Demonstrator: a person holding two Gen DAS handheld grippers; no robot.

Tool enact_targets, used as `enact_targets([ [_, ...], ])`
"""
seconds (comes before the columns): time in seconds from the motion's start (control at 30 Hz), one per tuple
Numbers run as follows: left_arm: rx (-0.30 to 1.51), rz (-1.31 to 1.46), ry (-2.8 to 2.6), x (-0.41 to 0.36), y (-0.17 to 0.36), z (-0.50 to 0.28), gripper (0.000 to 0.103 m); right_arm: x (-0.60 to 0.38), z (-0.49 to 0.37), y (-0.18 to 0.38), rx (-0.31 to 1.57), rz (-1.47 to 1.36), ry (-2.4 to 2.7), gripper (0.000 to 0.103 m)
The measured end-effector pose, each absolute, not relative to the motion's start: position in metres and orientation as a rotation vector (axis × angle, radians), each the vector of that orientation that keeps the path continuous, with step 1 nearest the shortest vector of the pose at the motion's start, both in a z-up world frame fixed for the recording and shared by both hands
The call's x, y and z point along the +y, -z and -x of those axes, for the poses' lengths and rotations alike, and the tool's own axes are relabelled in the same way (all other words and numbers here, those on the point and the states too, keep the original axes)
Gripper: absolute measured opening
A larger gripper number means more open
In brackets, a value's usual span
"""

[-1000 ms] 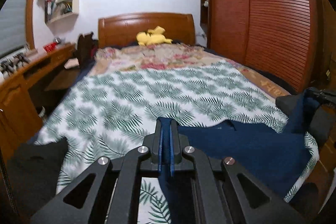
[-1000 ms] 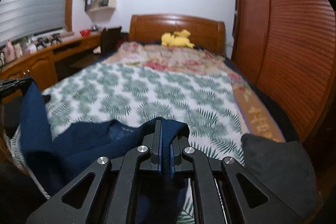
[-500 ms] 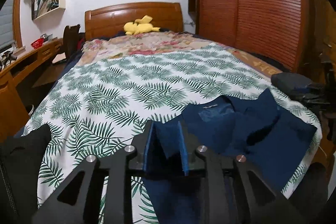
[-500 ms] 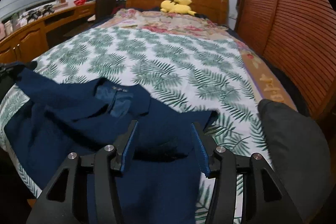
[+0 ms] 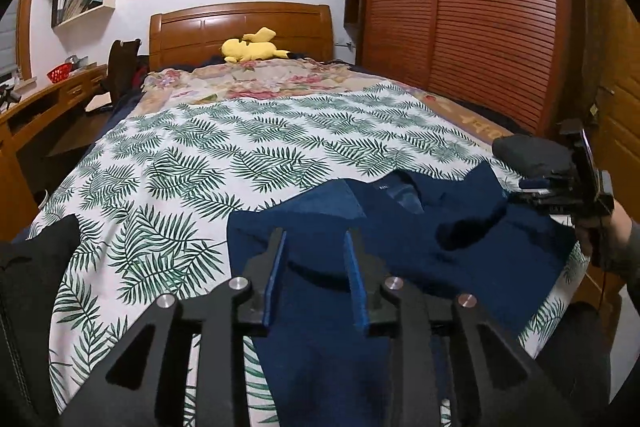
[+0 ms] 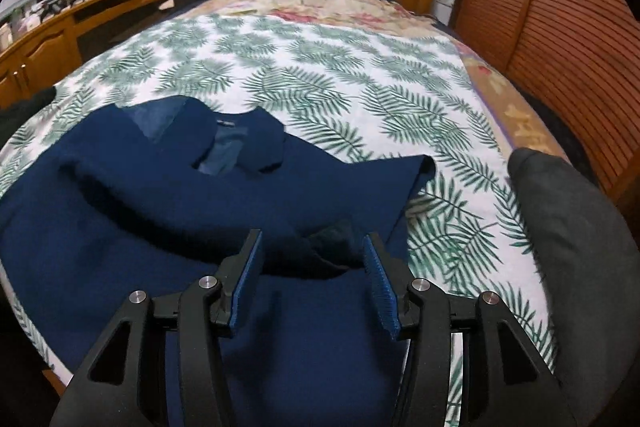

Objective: Fold large clothes

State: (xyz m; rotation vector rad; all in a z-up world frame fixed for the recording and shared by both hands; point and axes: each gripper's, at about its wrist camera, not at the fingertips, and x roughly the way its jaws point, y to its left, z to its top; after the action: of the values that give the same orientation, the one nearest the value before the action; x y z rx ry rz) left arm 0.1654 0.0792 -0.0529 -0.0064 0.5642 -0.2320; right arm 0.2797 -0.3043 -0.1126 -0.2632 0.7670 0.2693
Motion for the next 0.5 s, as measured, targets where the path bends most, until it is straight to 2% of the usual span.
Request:
enact_targets([
  [0.5,0.541,0.019,0.278,0.048,0.054,-0.166,0.029,-0.338,-0.302,0.111,0.807,0.092,-0.230,0.051],
])
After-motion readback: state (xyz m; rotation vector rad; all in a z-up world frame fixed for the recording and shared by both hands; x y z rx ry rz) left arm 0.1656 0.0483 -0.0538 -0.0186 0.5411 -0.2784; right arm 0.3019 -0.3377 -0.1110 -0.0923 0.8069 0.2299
